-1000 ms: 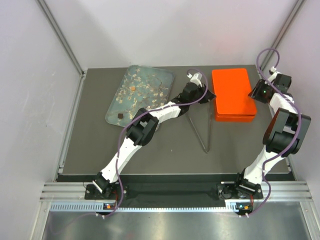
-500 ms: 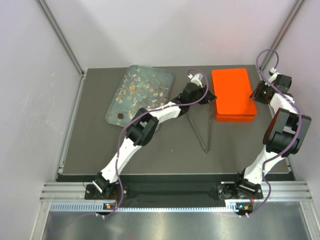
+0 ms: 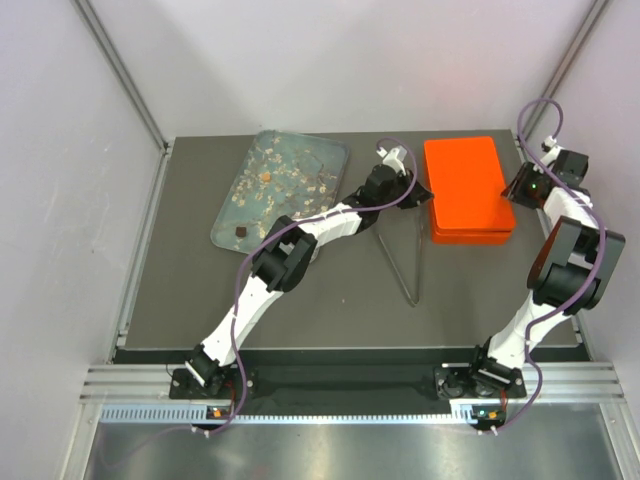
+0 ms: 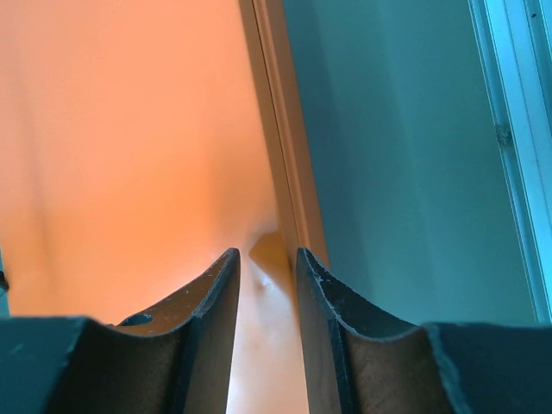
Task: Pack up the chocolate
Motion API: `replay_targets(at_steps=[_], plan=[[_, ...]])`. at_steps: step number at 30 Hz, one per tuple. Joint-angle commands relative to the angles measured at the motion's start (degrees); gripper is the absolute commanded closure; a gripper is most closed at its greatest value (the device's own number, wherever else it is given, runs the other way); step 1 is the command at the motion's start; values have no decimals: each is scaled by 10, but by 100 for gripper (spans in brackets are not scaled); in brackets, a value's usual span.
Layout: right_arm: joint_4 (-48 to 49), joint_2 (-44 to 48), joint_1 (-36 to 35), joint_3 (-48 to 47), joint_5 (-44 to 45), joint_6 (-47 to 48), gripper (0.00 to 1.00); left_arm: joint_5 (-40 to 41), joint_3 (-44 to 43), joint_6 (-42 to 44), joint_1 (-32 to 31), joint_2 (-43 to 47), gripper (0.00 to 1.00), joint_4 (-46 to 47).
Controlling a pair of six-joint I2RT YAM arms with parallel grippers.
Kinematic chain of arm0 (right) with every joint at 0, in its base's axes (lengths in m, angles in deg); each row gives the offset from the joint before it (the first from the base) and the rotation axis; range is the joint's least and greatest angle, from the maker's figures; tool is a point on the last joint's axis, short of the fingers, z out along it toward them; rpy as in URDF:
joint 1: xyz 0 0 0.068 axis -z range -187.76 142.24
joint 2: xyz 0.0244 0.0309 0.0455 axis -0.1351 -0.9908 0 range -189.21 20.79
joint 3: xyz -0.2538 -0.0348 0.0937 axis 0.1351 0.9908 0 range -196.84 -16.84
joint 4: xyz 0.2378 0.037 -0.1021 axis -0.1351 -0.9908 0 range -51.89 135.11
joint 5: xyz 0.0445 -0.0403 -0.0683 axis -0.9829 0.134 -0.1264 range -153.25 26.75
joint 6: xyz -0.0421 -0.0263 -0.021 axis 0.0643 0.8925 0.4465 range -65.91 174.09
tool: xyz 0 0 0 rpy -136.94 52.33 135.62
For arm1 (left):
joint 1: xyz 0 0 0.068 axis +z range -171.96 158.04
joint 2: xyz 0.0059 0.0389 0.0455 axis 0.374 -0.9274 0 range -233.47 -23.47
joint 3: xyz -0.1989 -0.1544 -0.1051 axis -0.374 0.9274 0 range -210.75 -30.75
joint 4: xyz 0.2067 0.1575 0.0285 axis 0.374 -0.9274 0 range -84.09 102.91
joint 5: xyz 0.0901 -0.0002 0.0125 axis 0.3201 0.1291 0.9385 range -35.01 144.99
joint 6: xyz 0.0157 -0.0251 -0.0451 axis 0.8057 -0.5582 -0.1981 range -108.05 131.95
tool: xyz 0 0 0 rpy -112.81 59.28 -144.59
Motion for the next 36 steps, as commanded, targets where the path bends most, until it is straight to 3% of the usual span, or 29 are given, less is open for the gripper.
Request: replay_targets(at_steps=[1,6,8,11,15,20,27,36], plan=[[7,15,9,-13,-12,-3,67,-24,6,-6,-9,43,88,9],[4,6,10,-13,-3,-4,64,-28,14,-3,-11,44,86,6],[1,3,11,-13,1,-4,63,-27,14,-2,-10,45,80,2],[0,-4,13,-12,4,-5,64,-22,13,-2,-9,46,61,-2],[-8,-14,19,-14,6,-6,67,-22,6,-2,-10,44,57,-2],[-7,-10,21,-18,-6,-6,67,-30,-8,-10,-10,34,58,11],[24,-1,22,-6,-62,-4,71,-46,-30,-24,-9,22,74,36],[20,-12,22,-13,-100,-7,71,-45,-30,-18,-10,24,79,35]])
